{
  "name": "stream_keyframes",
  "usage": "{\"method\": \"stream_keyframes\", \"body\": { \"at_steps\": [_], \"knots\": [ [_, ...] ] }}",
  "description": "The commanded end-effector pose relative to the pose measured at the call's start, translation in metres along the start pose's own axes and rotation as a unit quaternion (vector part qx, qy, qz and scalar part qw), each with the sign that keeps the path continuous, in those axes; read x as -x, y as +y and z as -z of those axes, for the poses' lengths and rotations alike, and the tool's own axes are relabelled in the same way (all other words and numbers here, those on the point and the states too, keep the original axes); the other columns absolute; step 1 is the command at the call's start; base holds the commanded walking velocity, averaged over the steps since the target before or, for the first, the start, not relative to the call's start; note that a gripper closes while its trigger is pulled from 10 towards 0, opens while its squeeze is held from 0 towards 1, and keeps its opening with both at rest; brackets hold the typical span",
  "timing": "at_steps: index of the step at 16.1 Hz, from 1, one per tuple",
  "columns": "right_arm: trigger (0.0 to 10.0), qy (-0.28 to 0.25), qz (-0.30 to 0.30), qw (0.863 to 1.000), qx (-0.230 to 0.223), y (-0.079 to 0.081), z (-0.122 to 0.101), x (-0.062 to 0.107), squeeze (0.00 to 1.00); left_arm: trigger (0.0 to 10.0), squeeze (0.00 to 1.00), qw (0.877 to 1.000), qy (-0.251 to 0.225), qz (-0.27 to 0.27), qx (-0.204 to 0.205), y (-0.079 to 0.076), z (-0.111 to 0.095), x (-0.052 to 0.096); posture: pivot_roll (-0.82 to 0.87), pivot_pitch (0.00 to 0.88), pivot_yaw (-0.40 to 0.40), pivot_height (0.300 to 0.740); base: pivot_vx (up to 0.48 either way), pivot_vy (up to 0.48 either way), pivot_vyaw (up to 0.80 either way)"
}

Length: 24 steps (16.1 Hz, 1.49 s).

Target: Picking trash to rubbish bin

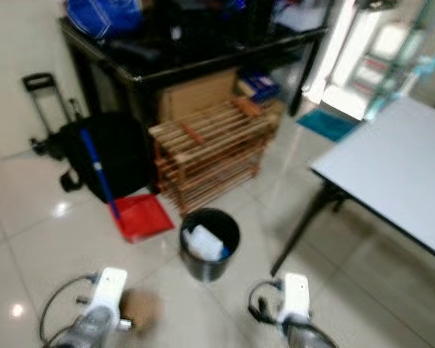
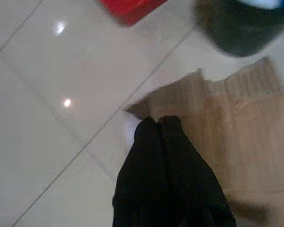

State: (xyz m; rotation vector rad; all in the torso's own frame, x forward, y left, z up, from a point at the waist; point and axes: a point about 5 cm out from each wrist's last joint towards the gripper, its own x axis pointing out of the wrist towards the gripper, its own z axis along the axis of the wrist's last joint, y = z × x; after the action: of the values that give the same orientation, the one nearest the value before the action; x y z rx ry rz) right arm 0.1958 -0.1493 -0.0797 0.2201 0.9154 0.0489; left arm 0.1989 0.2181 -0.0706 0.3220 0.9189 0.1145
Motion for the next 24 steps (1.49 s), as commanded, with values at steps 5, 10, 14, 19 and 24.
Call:
{"method": "stream_keyframes", "body": {
  "at_steps": [5,10,14,19,24],
  "knots": [
    [10.0,0.001,0.019,1.0,0.002,-0.0138,0.0002,0.0028,0.0,10.0,0.0,1.0,-0.011,0.011,-0.002,-0.0096,-0.008,-0.0002,-0.04,0.03,-0.087,0.74,0.48,0.0,0.0],
    [10.0,0.003,0.016,1.0,-0.002,-0.0137,0.0005,0.0028,0.0,10.0,0.0,1.0,-0.012,0.011,-0.001,-0.0102,-0.0088,-0.0003,-0.04,0.042,-0.089,0.74,0.48,0.0,-0.41],
    [10.0,0.001,0.018,1.0,-0.004,-0.0143,-0.0005,0.0028,0.0,10.0,0.0,1.0,-0.023,0.019,0.009,-0.013,-0.0119,0.0,-0.04,0.048,-0.093,0.74,0.068,0.0,0.0],
    [10.0,-0.001,0.018,1.0,-0.002,-0.0147,-0.0019,0.0027,0.0,10.0,0.0,0.999,-0.031,0.026,0.011,-0.016,-0.0146,0.0001,-0.04,0.049,-0.097,0.74,0.0,0.0,0.0],
    [10.0,-0.001,0.016,1.0,-0.001,-0.0143,-0.0026,0.0025,0.0,10.0,0.0,0.999,-0.029,0.02,0.009,-0.0147,-0.0147,-0.0001,-0.04,0.049,-0.096,0.74,0.117,0.0,0.0]
  ]
}}
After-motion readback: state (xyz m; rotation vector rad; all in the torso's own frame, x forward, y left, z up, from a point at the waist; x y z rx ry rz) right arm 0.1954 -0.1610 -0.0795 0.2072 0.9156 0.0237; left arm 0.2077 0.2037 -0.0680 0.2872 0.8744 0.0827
